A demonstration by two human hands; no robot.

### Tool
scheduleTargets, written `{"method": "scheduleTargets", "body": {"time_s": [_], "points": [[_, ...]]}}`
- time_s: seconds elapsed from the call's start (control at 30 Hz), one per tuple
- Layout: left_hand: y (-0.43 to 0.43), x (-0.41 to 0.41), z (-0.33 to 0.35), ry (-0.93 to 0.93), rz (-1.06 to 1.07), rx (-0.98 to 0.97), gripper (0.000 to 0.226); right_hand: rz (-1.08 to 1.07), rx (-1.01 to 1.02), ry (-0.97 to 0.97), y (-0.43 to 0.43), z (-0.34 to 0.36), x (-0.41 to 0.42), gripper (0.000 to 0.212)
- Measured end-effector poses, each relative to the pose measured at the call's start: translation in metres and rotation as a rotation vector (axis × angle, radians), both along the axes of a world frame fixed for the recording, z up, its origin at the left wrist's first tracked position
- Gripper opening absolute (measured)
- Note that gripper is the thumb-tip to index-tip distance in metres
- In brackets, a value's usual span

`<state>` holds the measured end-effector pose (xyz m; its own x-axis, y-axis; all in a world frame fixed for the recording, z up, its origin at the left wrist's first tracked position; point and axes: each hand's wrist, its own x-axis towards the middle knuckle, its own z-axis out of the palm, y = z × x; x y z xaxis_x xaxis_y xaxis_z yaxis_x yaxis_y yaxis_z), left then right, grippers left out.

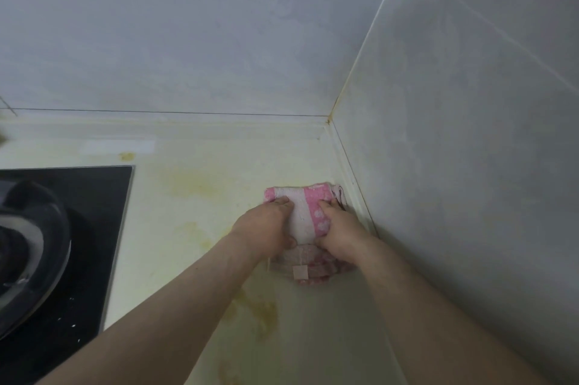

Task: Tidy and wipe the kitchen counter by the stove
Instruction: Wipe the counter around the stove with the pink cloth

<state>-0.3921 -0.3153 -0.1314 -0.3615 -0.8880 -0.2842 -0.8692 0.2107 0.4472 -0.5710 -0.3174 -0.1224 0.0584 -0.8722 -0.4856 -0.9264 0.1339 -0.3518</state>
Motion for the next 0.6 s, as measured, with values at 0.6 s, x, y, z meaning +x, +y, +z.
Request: {"method": "scheduleTargets", "body": {"time_s": [0.6], "points": [[-0.109, 0.016, -0.008, -0.047, -0.012, -0.07, 0.06, 0.032, 0.004, 0.112, -0.11, -0.001, 0.029, 0.092]]}}
